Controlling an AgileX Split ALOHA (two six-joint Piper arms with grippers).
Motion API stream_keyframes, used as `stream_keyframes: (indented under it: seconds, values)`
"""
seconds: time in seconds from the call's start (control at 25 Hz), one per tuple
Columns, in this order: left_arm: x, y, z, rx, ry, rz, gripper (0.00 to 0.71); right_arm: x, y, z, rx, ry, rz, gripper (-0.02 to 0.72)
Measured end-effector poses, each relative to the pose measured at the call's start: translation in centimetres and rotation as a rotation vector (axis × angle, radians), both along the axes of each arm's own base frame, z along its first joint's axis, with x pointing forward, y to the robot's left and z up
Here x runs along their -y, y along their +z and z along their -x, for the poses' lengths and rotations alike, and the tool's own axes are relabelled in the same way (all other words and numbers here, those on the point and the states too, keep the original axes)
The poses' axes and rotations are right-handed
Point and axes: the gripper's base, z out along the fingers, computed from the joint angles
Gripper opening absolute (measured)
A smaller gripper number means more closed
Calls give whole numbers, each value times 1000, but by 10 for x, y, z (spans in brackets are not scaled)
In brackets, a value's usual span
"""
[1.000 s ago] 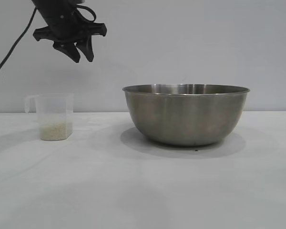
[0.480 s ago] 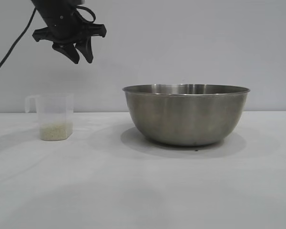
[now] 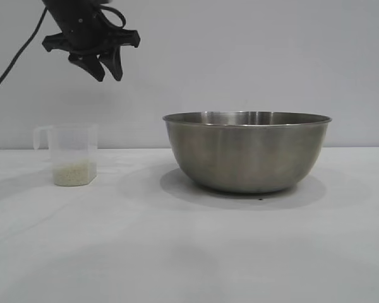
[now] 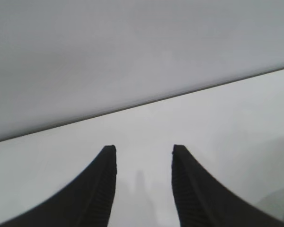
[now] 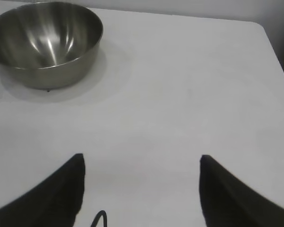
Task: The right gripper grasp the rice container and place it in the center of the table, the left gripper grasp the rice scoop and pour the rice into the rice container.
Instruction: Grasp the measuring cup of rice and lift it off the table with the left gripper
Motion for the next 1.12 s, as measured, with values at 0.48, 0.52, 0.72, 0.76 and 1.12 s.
stream_keyframes:
  seconds: [0.48,0.52,0.72,0.76,1.12]
  values:
    - [-11,57,91,461,-76,5,230,0,0,0,-1,-8,-9,477]
    - [-13,53,104,482,-90,-1,230,0,0,0,-1,-8,-10,477]
    - [-22,21,141,527,-106,1,230,0,0,0,-1,-9,-11,477]
    - [-23,15,144,525,-108,-1,230,0,0,0,-1,-9,-11,477]
    - [-47,-44,190,486,28,43,331,0,0,0,-1,-9,-12,477]
